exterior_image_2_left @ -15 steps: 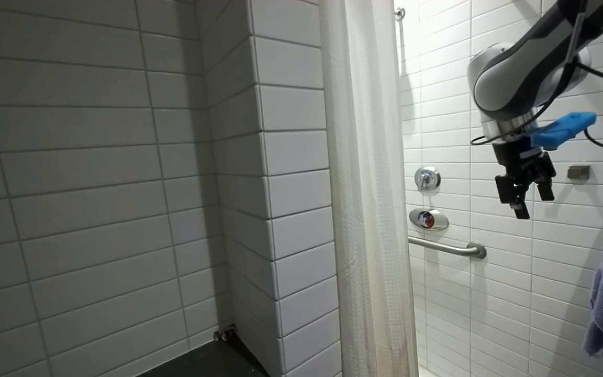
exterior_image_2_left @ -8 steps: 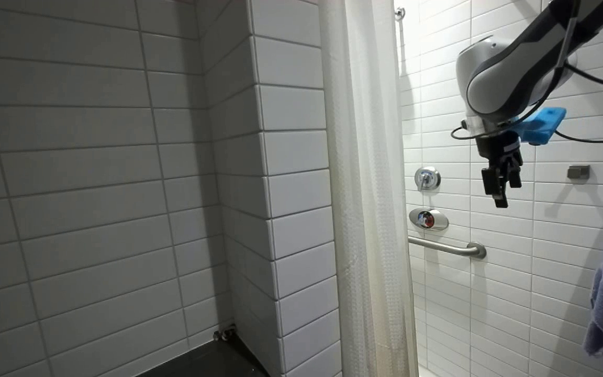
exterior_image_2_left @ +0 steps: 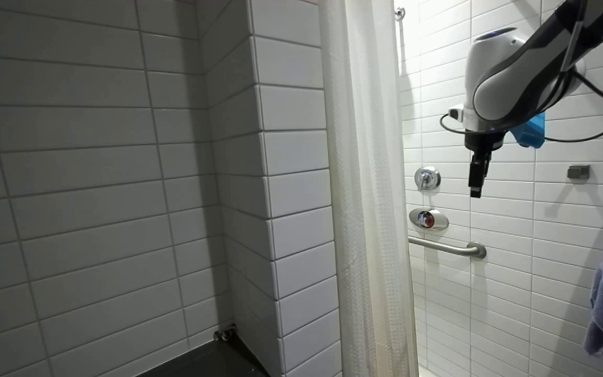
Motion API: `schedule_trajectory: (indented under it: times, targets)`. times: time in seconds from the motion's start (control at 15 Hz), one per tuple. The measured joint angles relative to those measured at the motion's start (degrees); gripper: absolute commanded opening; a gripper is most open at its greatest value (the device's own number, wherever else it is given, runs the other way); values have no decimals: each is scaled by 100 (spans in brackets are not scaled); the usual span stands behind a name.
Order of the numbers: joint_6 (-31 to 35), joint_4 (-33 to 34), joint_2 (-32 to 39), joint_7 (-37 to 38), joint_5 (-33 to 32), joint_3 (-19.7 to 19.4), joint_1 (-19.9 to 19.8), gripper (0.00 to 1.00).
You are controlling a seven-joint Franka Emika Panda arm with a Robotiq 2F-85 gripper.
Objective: Pull the shower curtain closed
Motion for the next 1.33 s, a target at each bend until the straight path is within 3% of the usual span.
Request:
schedule_trajectory:
  times: [0.33,0.53,0.87,1.13,1.33]
  targets:
    - [1872,-578,-113,-1382,630,-556,202,100]
    - [2396,-830,-271,-2541,1444,-1113,932,100]
    - [2351,-919,-815,-4012,2339,-2099,2432,100]
    - [2059,-864,-1193,-4746,2842,-2856,3249,100]
    - [1612,-709,-1358,-5370,3338,-3234,3580,100]
